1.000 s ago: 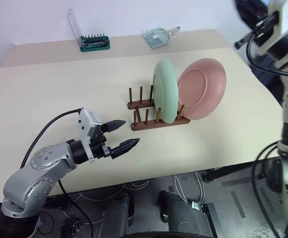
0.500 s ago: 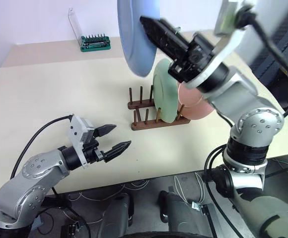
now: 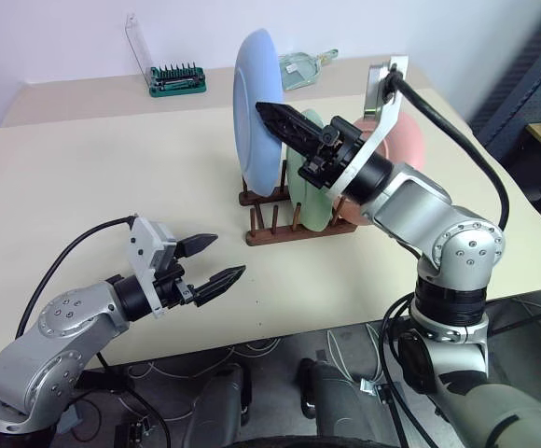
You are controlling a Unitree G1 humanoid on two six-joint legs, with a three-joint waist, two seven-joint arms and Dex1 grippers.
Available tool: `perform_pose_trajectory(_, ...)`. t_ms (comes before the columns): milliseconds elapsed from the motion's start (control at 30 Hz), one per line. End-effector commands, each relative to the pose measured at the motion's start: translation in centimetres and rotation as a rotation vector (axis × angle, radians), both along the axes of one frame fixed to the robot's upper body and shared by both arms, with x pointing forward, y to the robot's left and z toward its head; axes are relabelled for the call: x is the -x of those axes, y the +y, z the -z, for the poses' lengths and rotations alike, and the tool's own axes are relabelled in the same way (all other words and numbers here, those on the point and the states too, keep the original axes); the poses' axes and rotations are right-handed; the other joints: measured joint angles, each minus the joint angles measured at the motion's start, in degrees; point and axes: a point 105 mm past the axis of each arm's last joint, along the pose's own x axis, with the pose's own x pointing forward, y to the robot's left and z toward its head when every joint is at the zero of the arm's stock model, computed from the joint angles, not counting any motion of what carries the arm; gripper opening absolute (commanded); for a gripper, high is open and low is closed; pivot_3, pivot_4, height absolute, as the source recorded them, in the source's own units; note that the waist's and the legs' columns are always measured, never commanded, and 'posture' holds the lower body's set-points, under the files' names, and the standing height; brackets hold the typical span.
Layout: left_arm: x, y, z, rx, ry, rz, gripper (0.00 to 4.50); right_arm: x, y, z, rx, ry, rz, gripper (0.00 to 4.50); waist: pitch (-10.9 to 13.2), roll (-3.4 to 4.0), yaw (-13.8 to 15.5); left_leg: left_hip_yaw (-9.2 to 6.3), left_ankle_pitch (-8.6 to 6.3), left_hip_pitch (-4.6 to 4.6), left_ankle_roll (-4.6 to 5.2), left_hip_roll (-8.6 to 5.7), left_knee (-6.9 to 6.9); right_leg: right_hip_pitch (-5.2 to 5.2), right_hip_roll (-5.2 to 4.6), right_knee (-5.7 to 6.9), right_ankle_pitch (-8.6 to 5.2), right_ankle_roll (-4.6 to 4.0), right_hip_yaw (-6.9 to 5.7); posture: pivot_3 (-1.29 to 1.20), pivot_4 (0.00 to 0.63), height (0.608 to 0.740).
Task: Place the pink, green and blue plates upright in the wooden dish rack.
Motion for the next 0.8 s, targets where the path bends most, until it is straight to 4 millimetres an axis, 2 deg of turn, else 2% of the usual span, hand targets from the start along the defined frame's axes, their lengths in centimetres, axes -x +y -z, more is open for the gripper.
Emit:
perform_pose_trajectory(33, 0.3, -0.1, -1.1, -0.009, -0.054, 0.012, 4.17, 0.2, 0.0, -0.2, -0.008, 0.014, -0.012, 0.03, 0.0, 0.0, 0.0, 0.0, 0.0, 0.0, 0.0, 0.0, 0.0, 0.0, 0.01, 0.0, 0.0, 0.0, 0.0, 0.0, 0.15, 0.74)
perform_pose_trajectory(267, 0.1, 0.1, -1.3, -0.014, -0.075, -0.007, 4.17, -0.6, -0.2, 1.4, 0.026, 0.118, 0.007, 0.03, 0.0, 0.0, -0.01, 0.0, 0.0, 0.0, 0.0, 0.0, 0.0, 0.01, 0.01, -0.02, 0.0, 0.0, 0.0, 0.0, 0.15, 0.74)
perform_pose_trajectory(467, 0.1, 0.0, -1.3, -0.017, -0.078, -0.005, 4.17, -0.8, -0.3, 1.8, 0.04, 0.147, 0.012, 0.03, 0.0, 0.0, -0.01, 0.0, 0.0, -0.01, 0.0, 0.01, -0.01, 0.01, 0.01, -0.04, -0.01, 0.01, 0.0, 0.0, 0.15, 0.74)
perform_pose_trajectory(567, 0.1, -0.1, -1.2, -0.018, -0.074, -0.001, 4.17, -0.9, -0.3, 1.8, 0.041, 0.152, 0.013, 0.9, 0.0, 0.0, -0.01, 0.0, 0.0, -0.02, 0.0, 0.01, -0.01, 0.01, 0.01, -0.07, -0.01, 0.01, 0.0, 0.0, 0.15, 0.74)
perform_pose_trajectory(800, 0.1, -0.2, -1.2, -0.017, -0.071, 0.004, 4.17, -0.8, -0.3, 1.8, 0.054, 0.143, 0.018, 4.39, 0.0, 0.0, -0.02, 0.0, 0.0, -0.04, 0.0, 0.01, -0.05, 0.02, 0.01, -0.2, -0.01, 0.01, 0.0, 0.0, 0.15, 0.74)
